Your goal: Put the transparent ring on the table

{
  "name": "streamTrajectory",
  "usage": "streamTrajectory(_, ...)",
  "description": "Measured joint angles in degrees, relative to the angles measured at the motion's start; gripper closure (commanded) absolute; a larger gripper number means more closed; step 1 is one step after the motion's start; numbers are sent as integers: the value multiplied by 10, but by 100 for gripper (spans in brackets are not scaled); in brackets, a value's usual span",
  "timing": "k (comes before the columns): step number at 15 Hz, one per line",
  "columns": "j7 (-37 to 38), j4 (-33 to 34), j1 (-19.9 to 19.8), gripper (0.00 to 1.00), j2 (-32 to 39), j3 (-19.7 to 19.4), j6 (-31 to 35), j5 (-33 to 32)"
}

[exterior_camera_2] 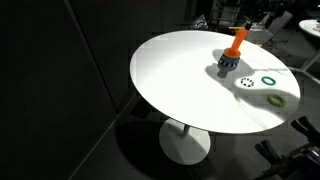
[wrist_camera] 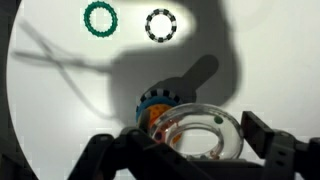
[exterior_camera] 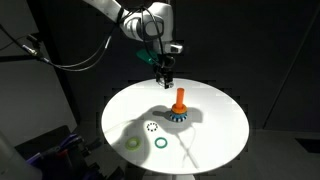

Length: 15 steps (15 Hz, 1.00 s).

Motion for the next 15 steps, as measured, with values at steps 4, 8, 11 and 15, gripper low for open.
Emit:
streamTrajectory(4,-20,-47,0,35,-10,0,-3,-3)
streamTrajectory(8,-36,-91,0,35,-12,0,-1,-18)
streamTrajectory(11,-39,-123,0,35,-13,0,1,-39)
streamTrajectory(15,-40,-165,0,35,-13,-3,20,-75)
